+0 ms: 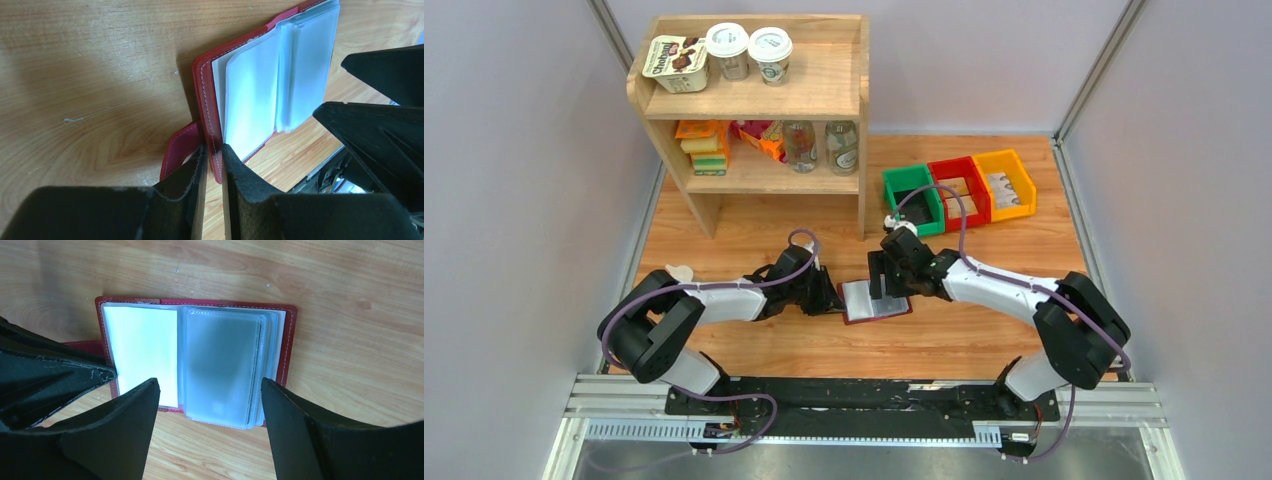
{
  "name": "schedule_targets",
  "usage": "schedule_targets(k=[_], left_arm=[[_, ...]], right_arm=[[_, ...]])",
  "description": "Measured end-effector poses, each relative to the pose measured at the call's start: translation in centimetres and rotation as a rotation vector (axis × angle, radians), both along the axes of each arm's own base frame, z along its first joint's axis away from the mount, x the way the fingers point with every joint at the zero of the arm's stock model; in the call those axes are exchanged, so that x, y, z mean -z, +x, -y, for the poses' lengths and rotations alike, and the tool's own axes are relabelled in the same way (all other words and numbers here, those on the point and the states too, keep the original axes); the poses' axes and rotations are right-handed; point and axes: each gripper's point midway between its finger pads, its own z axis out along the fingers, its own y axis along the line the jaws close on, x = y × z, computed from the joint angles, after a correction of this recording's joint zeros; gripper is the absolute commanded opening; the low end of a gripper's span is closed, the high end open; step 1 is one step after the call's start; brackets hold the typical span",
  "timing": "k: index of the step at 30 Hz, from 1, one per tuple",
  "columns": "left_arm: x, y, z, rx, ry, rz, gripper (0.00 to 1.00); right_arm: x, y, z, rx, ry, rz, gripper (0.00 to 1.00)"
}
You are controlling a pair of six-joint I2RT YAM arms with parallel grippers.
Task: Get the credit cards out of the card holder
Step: Remove the credit card from the card holder.
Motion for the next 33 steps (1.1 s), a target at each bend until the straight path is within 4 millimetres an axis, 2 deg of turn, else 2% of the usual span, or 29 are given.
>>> schedule_targets(k=[8, 13, 21, 27, 33], left_arm=[[0.0, 0.0, 0.0, 0.000, -0.001, 0.000, 0.24], [0.0, 0.0, 0.0, 0.001, -0.001, 0.000, 0.24], [0.0, 0.0, 0.0, 0.001, -0.001, 0.000, 0.24], [0.1, -0.1, 0.2, 0.008, -0.008, -0.005, 0.24], [0.0, -0.1, 0.2, 0.010, -0.011, -0.005, 0.24]], right_arm=[[1.5, -0.2, -0.3, -0.011, -0.015, -0.035, 0.72], [1.5, -0.1, -0.6, -0.018, -0.011, -0.033, 0.71], [0.8, -0.3, -1.5, -0.041, -0.001, -0.022, 0.82], [0.0, -0.1, -2.2, -0.055, 0.023, -0.018, 0.82], [0.0, -0.4, -2.8, -0.076, 0.043, -0.040, 0.68]])
